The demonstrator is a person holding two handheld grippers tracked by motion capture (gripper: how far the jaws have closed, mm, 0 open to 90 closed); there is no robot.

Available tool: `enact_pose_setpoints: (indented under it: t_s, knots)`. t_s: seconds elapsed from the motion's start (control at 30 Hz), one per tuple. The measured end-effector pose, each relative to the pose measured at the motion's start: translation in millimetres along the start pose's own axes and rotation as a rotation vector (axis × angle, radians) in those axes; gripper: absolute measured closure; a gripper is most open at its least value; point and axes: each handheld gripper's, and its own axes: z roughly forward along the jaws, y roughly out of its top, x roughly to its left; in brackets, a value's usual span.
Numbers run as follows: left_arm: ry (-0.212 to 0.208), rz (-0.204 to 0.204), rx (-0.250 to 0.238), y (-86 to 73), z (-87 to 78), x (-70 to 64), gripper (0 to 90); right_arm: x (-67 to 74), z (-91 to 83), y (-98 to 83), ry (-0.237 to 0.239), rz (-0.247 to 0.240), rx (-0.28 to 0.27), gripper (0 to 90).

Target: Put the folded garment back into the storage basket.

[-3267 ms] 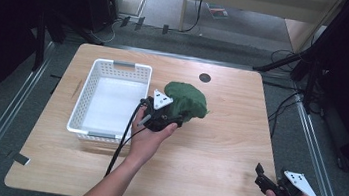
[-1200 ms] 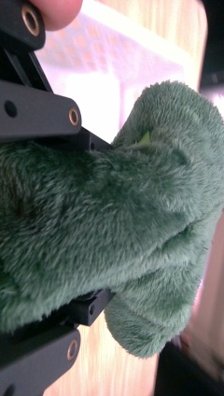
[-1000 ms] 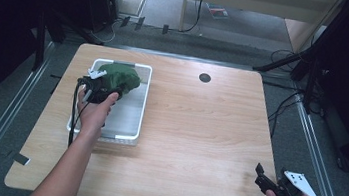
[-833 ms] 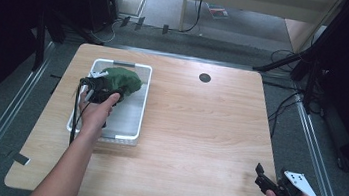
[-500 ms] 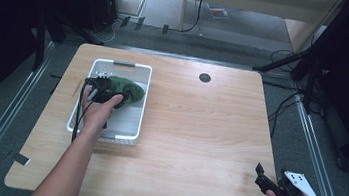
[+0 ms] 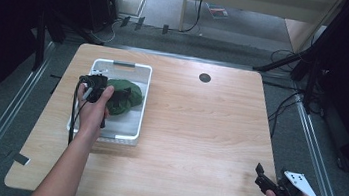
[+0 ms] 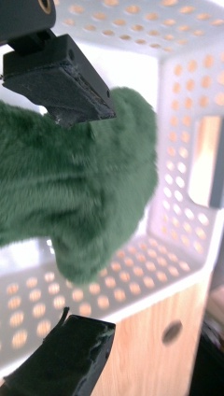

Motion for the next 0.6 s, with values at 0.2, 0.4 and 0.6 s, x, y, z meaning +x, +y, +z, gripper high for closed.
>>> enact_pose_setpoints:
  t_s: [0.2,0.4,0.6]
  knots:
    - [-0.043,0.014,-0.09,-0.4,-21.8,-3.0,1.6,0.4,0.1,0.0,-0.002,-0.005,0.0,13.1]
    - [-0.049,0.035,-0.143,-2.6,-41.3,-4.4,1.6,0.6,0.0,0.0,-0.005,-0.003,0.002,13.1]
    - [-0.054,0.053,-0.168,-11.2,-56.9,-0.4,0.3,0.7,-0.1,-0.1,-0.004,-0.006,0.001,13.1]
